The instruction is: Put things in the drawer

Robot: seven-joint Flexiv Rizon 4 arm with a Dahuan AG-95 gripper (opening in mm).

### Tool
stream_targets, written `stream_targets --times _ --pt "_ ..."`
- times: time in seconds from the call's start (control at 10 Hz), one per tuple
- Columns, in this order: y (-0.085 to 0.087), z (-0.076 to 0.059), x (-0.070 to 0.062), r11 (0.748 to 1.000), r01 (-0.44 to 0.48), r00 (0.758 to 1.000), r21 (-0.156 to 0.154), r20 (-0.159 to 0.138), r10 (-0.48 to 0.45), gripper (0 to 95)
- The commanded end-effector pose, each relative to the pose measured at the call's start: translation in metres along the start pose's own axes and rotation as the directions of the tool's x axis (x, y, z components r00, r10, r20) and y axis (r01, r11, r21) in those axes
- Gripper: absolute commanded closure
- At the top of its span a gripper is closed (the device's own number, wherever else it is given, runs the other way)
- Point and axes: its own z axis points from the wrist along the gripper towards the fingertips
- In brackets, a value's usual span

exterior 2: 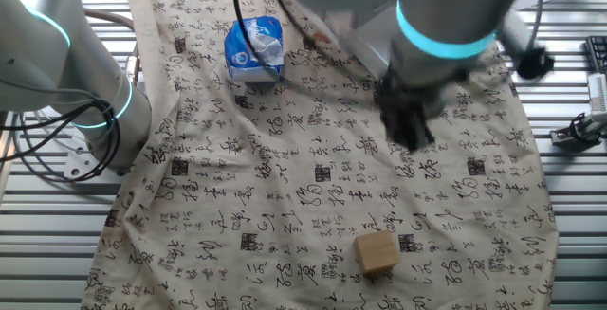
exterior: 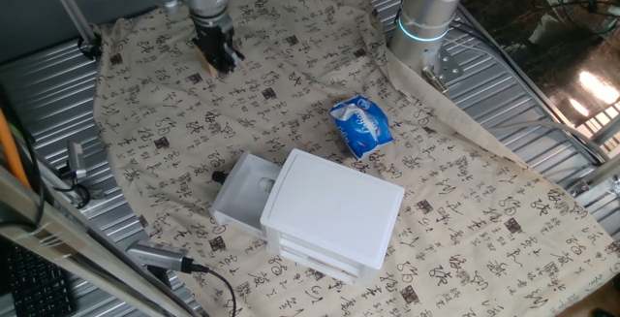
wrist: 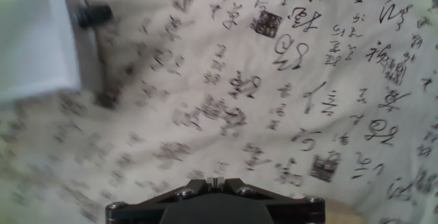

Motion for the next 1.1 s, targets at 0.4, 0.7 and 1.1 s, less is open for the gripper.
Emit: stream_targets --times 0.4,0.7,1.1 --pt "-0.039 0.031 0.033 0.923 0.385 0.923 0.012 -0.013 -0.384 95.0" --pt "-0.048 0.036 0.047 0.818 0.574 0.819 0.040 -0.036 -0.573 95.0" --pt "-0.056 0.040 0.063 0.667 0.745 0.668 0.019 -0.033 -0.744 95.0"
